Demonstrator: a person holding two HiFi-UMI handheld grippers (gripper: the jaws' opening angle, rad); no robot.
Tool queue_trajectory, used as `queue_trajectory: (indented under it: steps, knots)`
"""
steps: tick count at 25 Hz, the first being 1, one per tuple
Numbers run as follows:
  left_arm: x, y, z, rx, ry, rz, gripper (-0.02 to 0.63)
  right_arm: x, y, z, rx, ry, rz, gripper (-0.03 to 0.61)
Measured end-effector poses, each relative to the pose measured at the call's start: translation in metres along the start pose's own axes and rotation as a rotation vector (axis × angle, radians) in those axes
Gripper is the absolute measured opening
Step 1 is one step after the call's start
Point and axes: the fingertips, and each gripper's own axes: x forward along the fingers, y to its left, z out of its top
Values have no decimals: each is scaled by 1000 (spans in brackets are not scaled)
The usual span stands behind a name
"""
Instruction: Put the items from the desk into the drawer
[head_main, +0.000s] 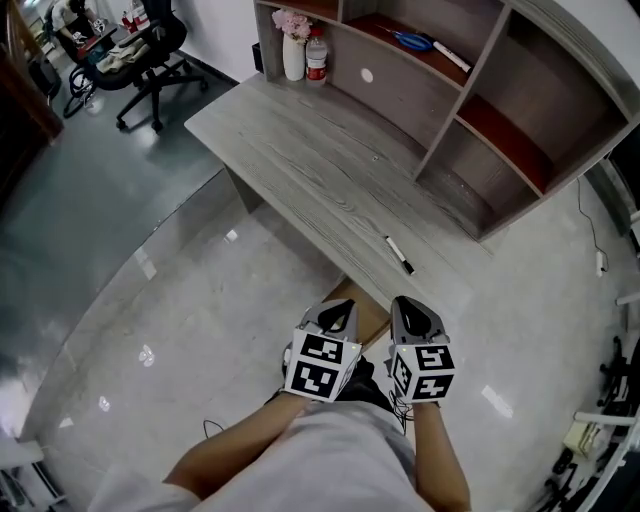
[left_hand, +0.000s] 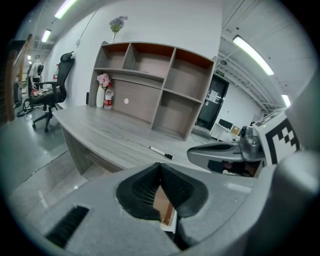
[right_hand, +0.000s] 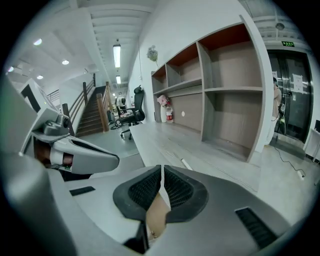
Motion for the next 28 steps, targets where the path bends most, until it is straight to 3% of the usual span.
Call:
queue_trajectory:
  steps: [12, 20, 28]
  knots:
    - [77, -21, 20, -12, 60, 41, 3, 45, -68, -19, -32, 98, 58, 3]
    - [99, -20, 24, -32, 86, 98, 2, 69, -90, -32, -48, 150, 106, 5]
    - [109, -15, 25, -58, 93, 151, 2, 85, -100, -41, -53, 177, 145, 45]
